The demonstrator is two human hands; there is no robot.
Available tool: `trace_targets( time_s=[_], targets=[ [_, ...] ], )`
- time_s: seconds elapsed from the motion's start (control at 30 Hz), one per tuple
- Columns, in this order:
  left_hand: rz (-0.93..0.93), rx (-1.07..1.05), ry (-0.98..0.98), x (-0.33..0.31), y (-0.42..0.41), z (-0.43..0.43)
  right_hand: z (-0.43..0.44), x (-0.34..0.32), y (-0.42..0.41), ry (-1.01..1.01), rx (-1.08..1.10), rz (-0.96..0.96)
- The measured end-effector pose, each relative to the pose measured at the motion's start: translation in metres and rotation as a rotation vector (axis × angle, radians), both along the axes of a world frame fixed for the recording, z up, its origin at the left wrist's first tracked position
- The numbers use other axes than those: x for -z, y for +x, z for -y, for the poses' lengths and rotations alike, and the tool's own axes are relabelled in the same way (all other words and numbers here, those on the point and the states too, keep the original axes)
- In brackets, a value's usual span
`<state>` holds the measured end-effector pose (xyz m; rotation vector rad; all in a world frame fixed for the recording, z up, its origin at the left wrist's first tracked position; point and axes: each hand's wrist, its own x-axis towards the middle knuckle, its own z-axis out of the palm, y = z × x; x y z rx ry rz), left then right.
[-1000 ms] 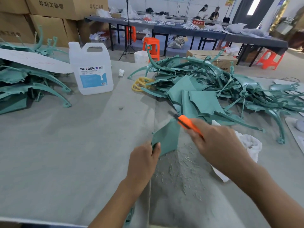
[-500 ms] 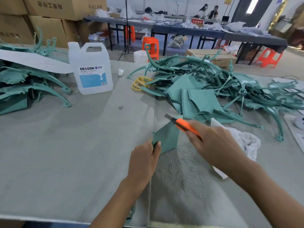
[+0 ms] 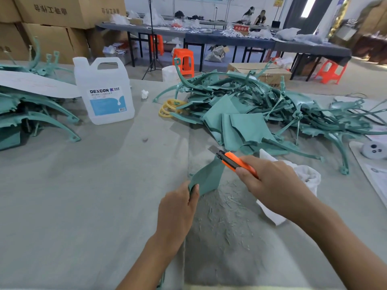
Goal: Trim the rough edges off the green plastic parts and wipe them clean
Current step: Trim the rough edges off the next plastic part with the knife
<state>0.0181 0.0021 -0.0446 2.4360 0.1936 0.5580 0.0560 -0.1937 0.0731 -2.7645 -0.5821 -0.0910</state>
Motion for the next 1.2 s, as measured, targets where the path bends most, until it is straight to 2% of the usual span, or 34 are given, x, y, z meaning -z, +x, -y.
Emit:
trace_targets(
  time_s=[0.07,0.2,0.27,0.37,0.43,0.6,0.73,0.8,0.93,1.0,1.1,1.2],
  targets=[
    [0.054,0.007,0.006,0.0,-0.002,0.001,0.005,-0.007,0.004,-0.047,0.022,-0.023],
    [0.13,0.016,-0.022,-0.001,-0.004,-0.001,0.026,-0.02,0.019,-0.285,0.162,-0.051],
    [0.143,0.021,-0.009,0.0,-0.004,-0.002,0.033,-0.02,0.016,-0.185,0.17,-0.071],
    [0.116,0.004,-0.001,0.0,-0.004,0.001,0.024,-0.01,-0.003,0.113,0.054,-0.052],
    [0.106,-0.002,0.012,0.002,-0.004,0.0,0.018,-0.004,-0.007,0.151,0.022,-0.087],
    [0.065,0.043,-0.047,0.001,-0.005,-0.002,0.039,-0.006,0.02,-0.13,0.209,-0.122],
    [0.066,0.033,-0.042,0.001,-0.004,-0.001,0.031,-0.001,0.001,0.16,0.07,-0.091],
    [0.032,0.045,-0.04,0.001,-0.004,-0.001,0.026,0.003,-0.001,0.173,0.032,-0.129],
    [0.009,0.126,-0.062,-0.013,-0.009,-0.006,0.044,0.006,0.017,0.077,0.203,-0.098],
    [0.012,0.202,-0.068,-0.023,-0.008,-0.016,0.052,0.012,0.017,0.268,0.216,-0.17],
    [0.005,0.221,0.167,-0.026,-0.002,-0.041,0.053,0.028,0.009,0.46,0.187,-0.273],
    [0.014,0.297,0.189,-0.023,-0.002,-0.072,0.049,0.047,-0.001,0.57,0.175,-0.305]
  ],
)
